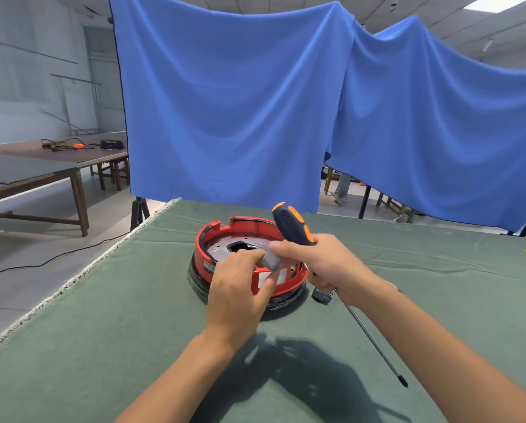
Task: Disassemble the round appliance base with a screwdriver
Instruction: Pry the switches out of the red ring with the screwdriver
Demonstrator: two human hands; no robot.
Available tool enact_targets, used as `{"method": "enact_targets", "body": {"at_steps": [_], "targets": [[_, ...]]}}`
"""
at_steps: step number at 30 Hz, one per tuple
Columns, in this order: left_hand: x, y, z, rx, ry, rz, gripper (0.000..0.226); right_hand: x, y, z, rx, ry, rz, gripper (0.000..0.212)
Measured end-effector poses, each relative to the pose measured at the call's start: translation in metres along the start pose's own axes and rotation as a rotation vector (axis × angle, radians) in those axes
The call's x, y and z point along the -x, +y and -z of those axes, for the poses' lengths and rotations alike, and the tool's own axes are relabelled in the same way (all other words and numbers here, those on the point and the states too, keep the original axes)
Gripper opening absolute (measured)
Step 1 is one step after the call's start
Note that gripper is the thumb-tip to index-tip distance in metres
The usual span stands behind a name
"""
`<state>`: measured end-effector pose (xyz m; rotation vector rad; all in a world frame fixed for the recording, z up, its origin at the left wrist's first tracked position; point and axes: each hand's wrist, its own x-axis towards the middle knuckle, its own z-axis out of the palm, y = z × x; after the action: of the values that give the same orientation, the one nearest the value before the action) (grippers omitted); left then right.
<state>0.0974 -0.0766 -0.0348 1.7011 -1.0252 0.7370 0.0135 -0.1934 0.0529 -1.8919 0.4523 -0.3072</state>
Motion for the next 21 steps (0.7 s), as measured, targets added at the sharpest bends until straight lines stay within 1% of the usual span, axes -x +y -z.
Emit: {"method": "enact_targets", "body": {"at_steps": [2, 4, 5, 7, 10, 13, 15, 17, 21], "targets": [[0.0, 0.002, -0.001, 0.002, -0.039, -0.025, 0.027, 0.002, 0.006, -0.005, 0.052, -0.017, 0.025, 0.025], [0.0, 0.003, -0.002, 0.009, -0.085, -0.02, 0.026, 0.001, 0.015, -0.002, 0.055, 0.018, 0.041, 0.021], [0.001, 0.004, -0.003, -0.003, -0.116, -0.008, 0.031, 0.0, 0.019, 0.002, 0.062, 0.049, 0.036, 0.02], [0.003, 0.001, -0.006, -0.085, -0.177, 0.006, 0.044, -0.002, 0.03, 0.015, 0.121, 0.129, -0.003, 0.023], [0.005, -0.005, -0.008, -0.276, -0.239, -0.026, 0.049, -0.009, 0.053, 0.043, 0.341, 0.234, -0.082, 0.023], [0.006, -0.009, -0.011, -0.431, -0.243, -0.074, 0.045, -0.021, 0.082, 0.064, 0.634, 0.352, -0.184, 0.021], [0.007, -0.01, -0.014, -0.465, -0.224, -0.097, 0.039, -0.028, 0.099, 0.073, 0.754, 0.434, -0.234, 0.023], [0.007, -0.012, -0.015, -0.482, -0.202, -0.092, 0.032, -0.034, 0.113, 0.076, 0.814, 0.487, -0.254, 0.029], [0.004, -0.023, -0.01, -0.542, -0.205, 0.008, 0.034, -0.046, 0.128, 0.075, 0.897, 0.512, -0.208, 0.031]]}}
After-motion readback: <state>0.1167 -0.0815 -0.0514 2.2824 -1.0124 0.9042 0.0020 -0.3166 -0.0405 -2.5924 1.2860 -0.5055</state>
